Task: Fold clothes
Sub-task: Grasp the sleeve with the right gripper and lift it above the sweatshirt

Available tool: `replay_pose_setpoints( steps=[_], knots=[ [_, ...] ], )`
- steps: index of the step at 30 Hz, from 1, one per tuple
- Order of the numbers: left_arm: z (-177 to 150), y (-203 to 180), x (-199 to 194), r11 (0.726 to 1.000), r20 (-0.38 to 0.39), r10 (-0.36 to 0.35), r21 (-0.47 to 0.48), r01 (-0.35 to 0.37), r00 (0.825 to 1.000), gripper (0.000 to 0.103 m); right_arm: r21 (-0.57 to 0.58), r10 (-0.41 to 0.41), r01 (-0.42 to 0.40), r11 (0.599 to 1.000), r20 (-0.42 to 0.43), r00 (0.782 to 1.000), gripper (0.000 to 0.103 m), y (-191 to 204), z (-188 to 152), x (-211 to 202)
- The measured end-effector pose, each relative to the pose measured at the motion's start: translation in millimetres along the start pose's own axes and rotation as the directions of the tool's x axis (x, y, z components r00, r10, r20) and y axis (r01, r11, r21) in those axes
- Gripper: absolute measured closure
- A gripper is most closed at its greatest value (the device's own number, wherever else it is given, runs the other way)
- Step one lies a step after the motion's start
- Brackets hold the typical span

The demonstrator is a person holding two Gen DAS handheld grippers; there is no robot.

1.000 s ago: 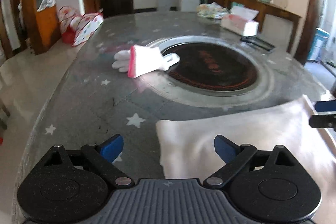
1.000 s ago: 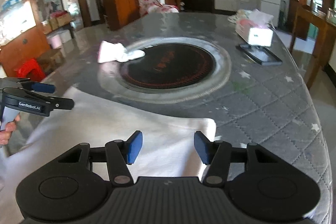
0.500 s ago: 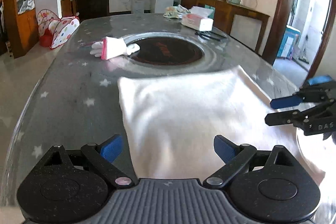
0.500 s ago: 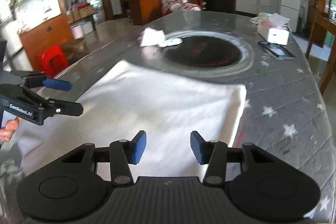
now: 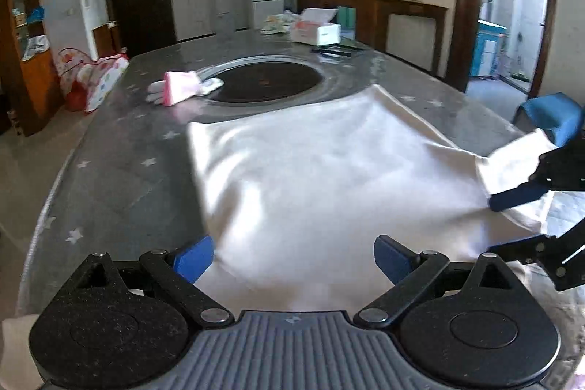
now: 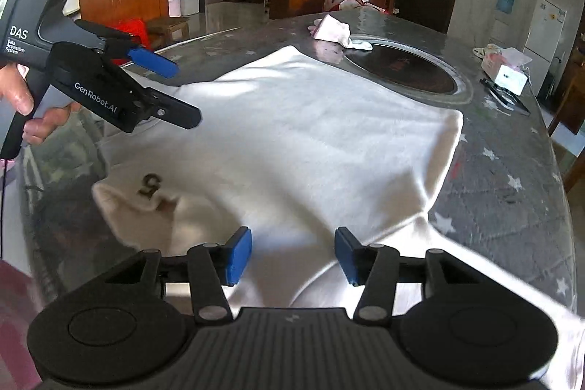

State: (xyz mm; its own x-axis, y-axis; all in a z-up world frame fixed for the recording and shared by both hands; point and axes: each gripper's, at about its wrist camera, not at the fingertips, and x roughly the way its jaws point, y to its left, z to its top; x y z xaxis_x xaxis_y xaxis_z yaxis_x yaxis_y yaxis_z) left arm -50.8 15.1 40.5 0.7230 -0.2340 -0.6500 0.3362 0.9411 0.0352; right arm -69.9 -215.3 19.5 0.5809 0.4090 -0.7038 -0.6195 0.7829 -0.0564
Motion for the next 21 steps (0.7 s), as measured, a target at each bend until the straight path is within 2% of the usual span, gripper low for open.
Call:
replay_pose_setpoints(
  steps=[3,6,9,13,17,21],
  knots=[
    [-1.0,-12.1,-1.8,1.0,0.002,-0.023,0.0,0.023,1.0,0.005,0.074,-0.008,0.005,0.997,0.036,0.999,0.052,-8.6,-5.1,-17.3],
    [-1.4,-23.1,-2.9,0.999,0.005,-0.048,0.002,0.048,0.999,0.004,0.172,-0.089,0.08,0.982,0.046,0.995,0.052,-27.5,-16.5,-33.1],
    [-1.8,-33.7,-3.7,0.998,0.008,-0.064,0.012,0.064,0.998,0.004,0.285,-0.171,0.157,0.946,0.025,0.985,0.052,-52.2,-32.1,-43.2],
    [-1.6,-42.8,-3.0,0.997,0.011,-0.078,0.017,0.078,0.997,0.003,0.43,-0.305,0.276,0.859,-0.002,0.952,0.052,-88.3,-60.0,-63.2],
    [-2.9,-47.9,-2.9,0.996,0.004,-0.084,0.021,0.084,0.996,0.003,0.529,-0.426,0.377,0.76,-0.033,0.904,0.052,-121.0,-82.6,-79.1],
    [-3.7,-51.7,-4.3,0.996,0.001,-0.091,0.025,0.091,0.996,0.002,0.614,-0.496,0.439,0.656,-0.086,0.864,0.052,-155.8,-103.8,-83.6]
  ],
)
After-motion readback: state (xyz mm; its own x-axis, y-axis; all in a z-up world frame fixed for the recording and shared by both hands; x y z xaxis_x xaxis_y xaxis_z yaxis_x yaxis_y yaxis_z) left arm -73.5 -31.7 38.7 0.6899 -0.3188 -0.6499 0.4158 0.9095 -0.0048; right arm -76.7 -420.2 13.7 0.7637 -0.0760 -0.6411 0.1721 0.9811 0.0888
